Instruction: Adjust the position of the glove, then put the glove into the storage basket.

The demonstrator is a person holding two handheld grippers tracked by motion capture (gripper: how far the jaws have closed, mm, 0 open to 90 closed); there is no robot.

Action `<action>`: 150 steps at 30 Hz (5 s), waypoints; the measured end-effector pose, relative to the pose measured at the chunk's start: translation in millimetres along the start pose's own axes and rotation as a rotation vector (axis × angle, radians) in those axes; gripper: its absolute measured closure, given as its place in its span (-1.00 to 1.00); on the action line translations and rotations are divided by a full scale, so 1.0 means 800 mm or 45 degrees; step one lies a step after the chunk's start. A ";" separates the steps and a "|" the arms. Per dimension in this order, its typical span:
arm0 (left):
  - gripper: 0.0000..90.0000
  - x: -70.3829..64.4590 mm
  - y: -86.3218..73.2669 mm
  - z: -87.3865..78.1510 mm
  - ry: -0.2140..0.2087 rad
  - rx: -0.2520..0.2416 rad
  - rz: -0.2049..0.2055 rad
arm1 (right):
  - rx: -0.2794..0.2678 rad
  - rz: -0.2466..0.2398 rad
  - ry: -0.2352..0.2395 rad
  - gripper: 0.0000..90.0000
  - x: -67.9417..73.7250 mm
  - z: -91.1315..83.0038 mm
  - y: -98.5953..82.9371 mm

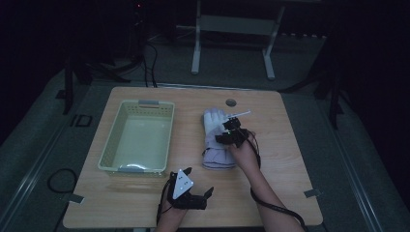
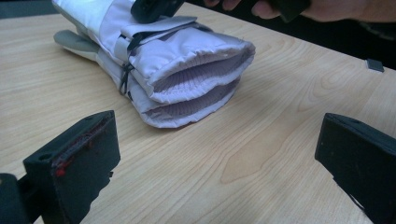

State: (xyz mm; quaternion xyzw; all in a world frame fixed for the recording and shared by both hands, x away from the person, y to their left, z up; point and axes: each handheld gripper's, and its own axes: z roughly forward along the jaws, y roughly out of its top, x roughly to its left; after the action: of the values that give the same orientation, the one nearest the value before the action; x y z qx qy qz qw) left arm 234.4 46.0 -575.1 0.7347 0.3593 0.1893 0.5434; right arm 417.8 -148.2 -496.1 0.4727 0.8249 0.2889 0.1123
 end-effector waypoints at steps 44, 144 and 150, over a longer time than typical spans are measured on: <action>-1.00 0.010 0.070 0.006 -0.046 0.108 -0.096 | -0.372 -0.280 0.148 -0.68 -0.073 -0.076 -0.048; 0.67 0.132 0.232 0.079 -0.226 0.484 -0.308 | -0.312 -0.043 0.334 0.80 -0.034 -0.084 0.003; 0.67 0.141 0.244 0.059 -0.223 0.489 -0.301 | -0.324 -0.051 0.343 0.80 -0.016 -0.092 0.016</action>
State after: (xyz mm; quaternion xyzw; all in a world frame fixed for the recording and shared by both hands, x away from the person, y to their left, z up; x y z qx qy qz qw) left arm 404.6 68.2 -421.5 0.7909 0.4238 -0.0121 0.4412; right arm 399.7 -181.3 -430.2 0.3951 0.7986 0.4493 0.0653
